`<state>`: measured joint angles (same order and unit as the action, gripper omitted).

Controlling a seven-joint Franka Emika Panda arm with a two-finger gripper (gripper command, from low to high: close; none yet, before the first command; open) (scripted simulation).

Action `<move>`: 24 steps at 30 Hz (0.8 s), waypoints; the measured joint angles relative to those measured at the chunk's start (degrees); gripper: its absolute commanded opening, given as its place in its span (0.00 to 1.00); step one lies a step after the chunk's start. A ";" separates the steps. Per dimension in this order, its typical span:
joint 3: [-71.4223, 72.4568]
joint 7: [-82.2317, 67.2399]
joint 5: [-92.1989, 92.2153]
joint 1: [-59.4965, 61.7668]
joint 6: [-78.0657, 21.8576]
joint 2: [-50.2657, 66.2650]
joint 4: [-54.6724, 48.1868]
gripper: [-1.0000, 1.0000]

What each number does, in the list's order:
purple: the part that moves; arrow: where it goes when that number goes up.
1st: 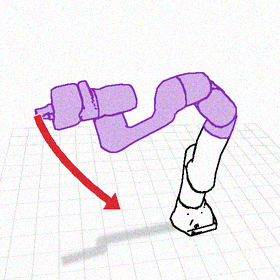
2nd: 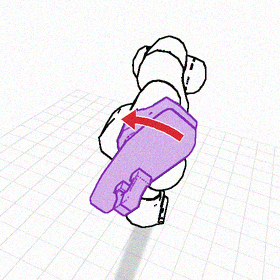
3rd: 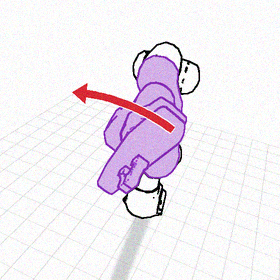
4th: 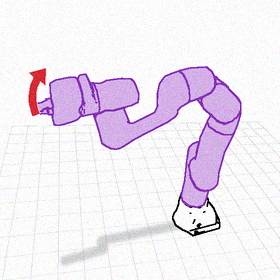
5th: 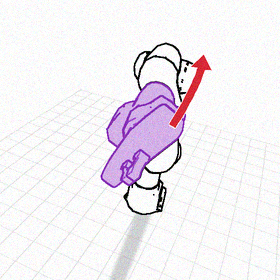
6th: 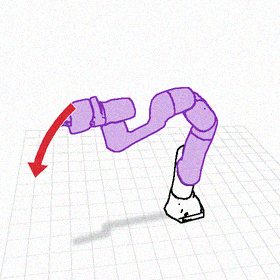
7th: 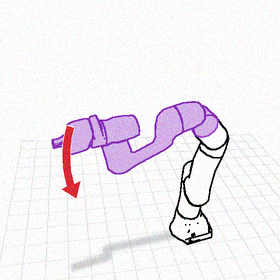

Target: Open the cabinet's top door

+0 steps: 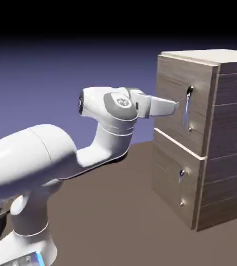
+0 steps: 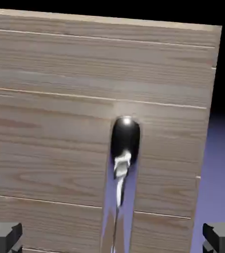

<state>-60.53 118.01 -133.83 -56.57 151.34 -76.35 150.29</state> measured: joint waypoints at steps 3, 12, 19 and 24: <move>-3.38 4.22 -7.48 -3.12 -1.27 -2.44 -0.60 0.50; -10.27 9.87 -19.14 -15.19 -4.23 -4.11 -8.07 0.50; -6.57 12.85 -18.46 -11.69 -14.33 -3.79 -1.09 0.00; -0.51 16.02 -14.99 -7.78 -26.79 -3.21 7.31 0.00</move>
<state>-61.04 134.03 -148.82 -64.35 124.55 -79.56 157.60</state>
